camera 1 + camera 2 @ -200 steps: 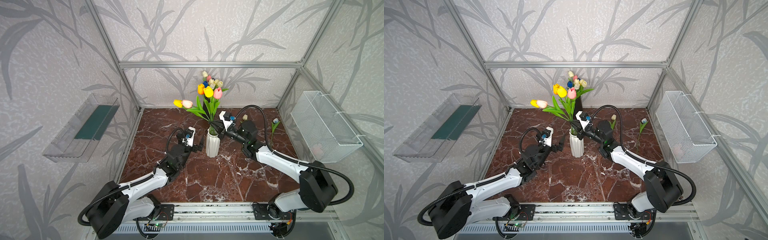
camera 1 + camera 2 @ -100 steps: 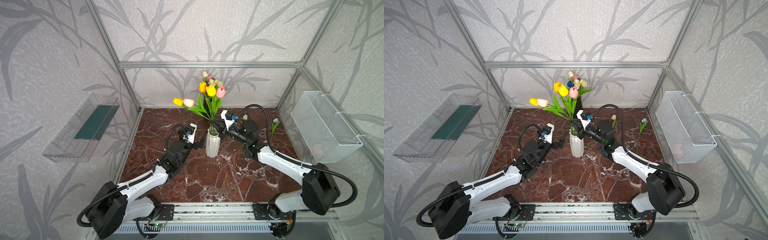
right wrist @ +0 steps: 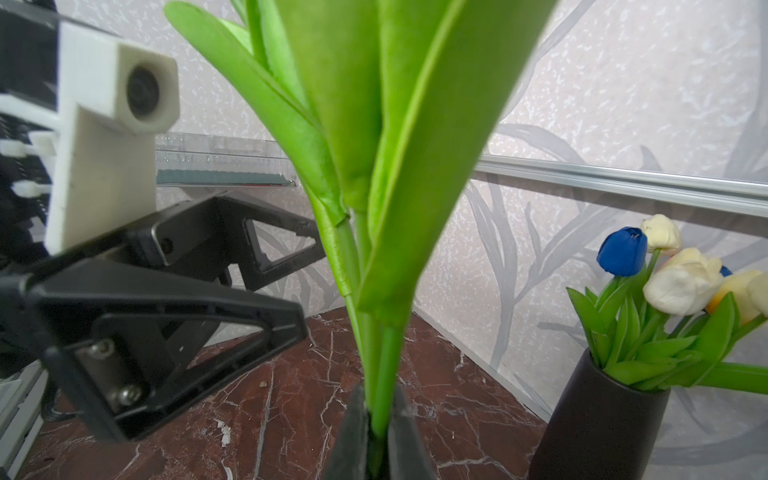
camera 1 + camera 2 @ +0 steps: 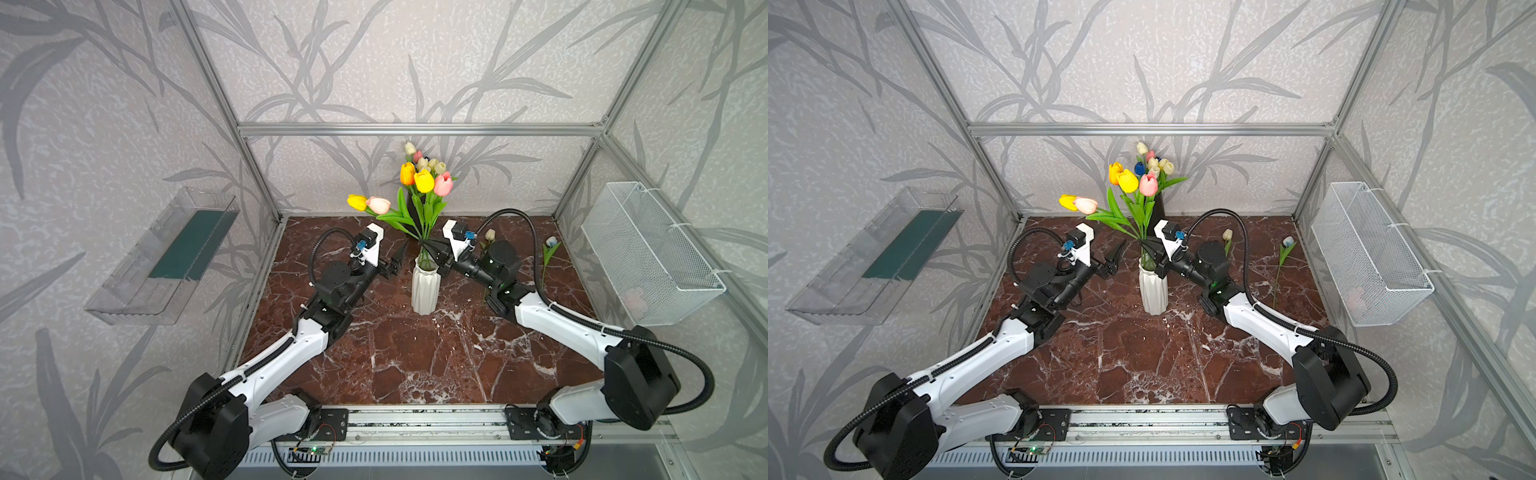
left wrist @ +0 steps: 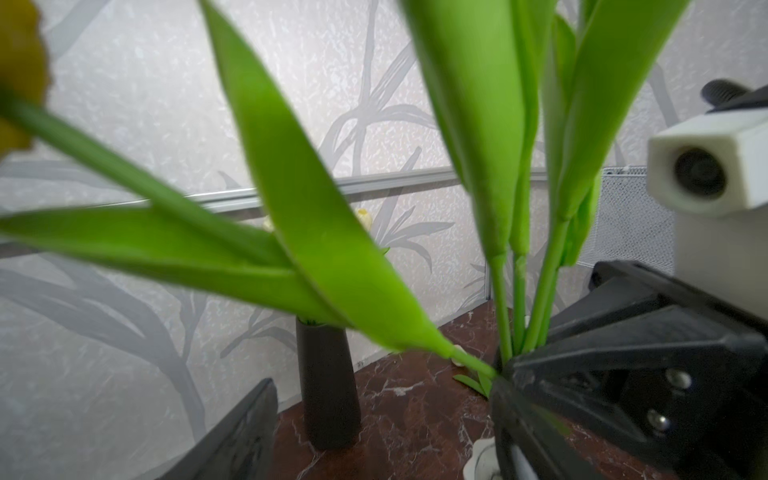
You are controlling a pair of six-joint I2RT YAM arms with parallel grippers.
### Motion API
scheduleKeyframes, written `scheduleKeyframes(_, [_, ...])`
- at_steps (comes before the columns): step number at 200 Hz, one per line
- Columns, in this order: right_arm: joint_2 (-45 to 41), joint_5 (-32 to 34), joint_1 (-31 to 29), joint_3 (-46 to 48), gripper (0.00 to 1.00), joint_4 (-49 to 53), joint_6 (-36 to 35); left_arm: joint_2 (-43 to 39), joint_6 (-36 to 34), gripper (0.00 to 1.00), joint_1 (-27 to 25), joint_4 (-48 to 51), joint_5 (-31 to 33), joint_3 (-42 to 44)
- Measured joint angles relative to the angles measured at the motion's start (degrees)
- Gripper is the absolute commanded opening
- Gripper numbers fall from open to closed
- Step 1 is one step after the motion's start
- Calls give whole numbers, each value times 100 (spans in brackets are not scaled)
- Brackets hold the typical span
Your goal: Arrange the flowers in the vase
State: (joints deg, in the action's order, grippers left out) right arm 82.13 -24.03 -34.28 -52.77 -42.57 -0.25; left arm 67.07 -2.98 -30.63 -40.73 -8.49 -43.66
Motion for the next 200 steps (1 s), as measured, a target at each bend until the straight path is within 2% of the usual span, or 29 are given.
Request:
scheduleKeyframes(18, [0, 0, 0, 28, 0, -4, -2, 146, 44, 63, 4, -22, -229, -249])
scheduleKeyframes(58, [0, 2, 0, 33, 1, -11, -4, 422, 111, 31, 4, 13, -542, -505])
scheduleKeyframes(80, [0, 4, 0, 35, 1, -9, -4, 433, 105, 22, 7, 101, -645, -555])
scheduleKeyframes(92, [0, 11, 0, 33, 1, -7, -7, 433, 109, 20, 11, 179, -680, -612])
scheduleKeyframes(113, [2, 61, 0, 33, 2, -11, -28, 391, 111, 8, 7, 352, -780, -704])
scheduleKeyframes(200, [24, 105, 0, -127, 2, -44, -42, 339, 114, 7, -22, 1051, -1106, -1226])
